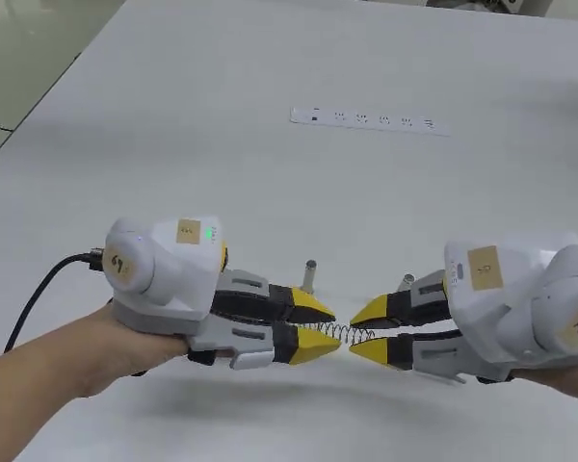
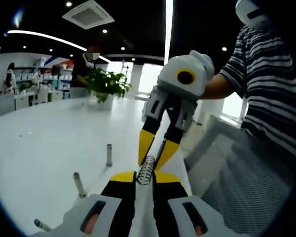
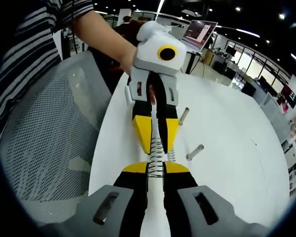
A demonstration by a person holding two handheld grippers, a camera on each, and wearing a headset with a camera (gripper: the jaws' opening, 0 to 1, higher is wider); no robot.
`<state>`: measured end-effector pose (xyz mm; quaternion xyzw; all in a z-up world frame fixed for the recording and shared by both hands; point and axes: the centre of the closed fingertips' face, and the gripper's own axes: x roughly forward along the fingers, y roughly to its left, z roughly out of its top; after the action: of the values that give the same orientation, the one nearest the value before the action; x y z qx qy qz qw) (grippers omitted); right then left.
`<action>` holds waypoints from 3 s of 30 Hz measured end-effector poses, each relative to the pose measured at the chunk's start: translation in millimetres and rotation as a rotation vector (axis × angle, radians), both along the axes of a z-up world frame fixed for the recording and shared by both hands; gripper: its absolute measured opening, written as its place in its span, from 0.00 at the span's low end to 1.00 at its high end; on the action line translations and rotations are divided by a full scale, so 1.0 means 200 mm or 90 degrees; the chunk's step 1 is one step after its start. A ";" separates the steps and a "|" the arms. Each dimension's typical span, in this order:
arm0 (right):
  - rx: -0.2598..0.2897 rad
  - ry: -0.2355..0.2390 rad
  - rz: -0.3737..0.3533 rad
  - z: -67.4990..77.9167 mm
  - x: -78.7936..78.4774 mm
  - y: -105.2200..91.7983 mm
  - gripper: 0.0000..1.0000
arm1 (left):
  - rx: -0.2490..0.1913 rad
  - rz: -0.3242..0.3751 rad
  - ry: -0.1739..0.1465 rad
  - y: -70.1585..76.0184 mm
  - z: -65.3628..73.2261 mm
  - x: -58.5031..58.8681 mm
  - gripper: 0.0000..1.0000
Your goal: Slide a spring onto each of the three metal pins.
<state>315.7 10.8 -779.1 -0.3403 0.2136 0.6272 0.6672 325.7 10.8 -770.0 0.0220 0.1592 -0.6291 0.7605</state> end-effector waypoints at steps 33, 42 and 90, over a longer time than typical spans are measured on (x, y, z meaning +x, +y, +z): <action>0.020 0.044 -0.026 -0.06 -0.06 -0.03 0.08 | 0.014 -0.027 0.021 -0.03 -0.05 -0.07 0.02; 0.010 0.049 -0.038 -0.10 -0.07 -0.08 0.09 | 0.015 -0.028 0.027 -0.02 -0.05 -0.08 0.02; 0.128 0.047 -0.023 0.19 -0.07 0.14 0.07 | 0.030 -0.024 0.005 -0.02 -0.05 -0.07 0.02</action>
<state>302.4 39.4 -741.7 -0.2441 0.1803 0.6453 0.7010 311.3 6.2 -780.5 0.0402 0.1765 -0.6396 0.7471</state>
